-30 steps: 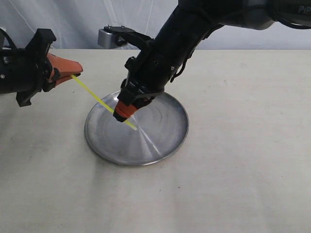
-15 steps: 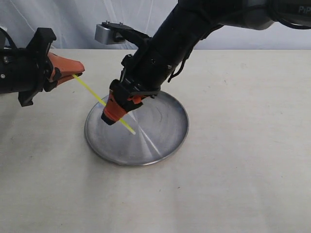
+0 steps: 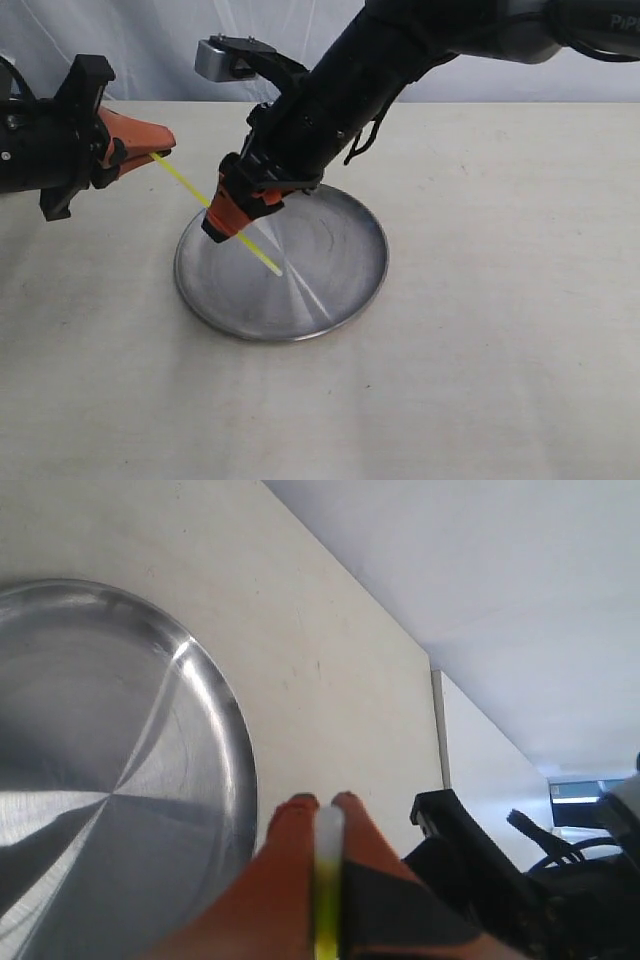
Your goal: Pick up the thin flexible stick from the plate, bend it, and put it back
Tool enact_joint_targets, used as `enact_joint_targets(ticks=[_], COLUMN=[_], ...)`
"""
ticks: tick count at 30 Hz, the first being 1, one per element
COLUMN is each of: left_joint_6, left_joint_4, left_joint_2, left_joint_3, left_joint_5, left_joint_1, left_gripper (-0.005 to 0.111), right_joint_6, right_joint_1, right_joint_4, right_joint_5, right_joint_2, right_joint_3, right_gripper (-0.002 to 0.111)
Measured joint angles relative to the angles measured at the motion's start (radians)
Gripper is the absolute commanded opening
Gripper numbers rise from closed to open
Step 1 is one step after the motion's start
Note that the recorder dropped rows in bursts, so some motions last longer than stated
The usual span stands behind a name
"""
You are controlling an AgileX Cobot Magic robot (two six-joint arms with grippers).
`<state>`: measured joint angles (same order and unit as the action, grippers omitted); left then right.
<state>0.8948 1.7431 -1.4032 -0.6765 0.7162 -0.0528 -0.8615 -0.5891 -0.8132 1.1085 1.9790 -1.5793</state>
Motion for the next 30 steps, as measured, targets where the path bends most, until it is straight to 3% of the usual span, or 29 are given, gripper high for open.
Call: enact_joint_targets(ticks=[3, 5, 13, 22, 30], left_joint_6=[0.0, 0.0, 0.0, 0.004, 0.022], left_joint_4=[0.0, 0.0, 0.0, 0.008, 0.027], left_joint_2=[0.0, 0.0, 0.0, 0.009, 0.041], left_joint_3=[0.0, 0.0, 0.0, -0.002, -0.007], left_joint_5=[0.002, 0.002, 0.002, -0.014, -0.034], left_joint_1=[0.0, 0.0, 0.0, 0.0, -0.002], left_gripper=[0.0, 0.0, 0.0, 0.0, 0.0], right_joint_6=[0.006, 0.018, 0.068, 0.286, 0.33], right_joint_1=[0.0, 0.0, -0.027, -0.038, -0.038], right_joint_4=[-0.002, -0.002, -0.004, -0.001, -0.08], right_joint_5=[-0.002, -0.018, -0.064, -0.142, -0.237], right_joint_2=[0.02, 0.026, 0.026, 0.026, 0.026], right_joint_3=[0.0, 0.0, 0.0, 0.0, 0.002], right_gripper=[0.058, 0.052, 0.001, -0.001, -0.001])
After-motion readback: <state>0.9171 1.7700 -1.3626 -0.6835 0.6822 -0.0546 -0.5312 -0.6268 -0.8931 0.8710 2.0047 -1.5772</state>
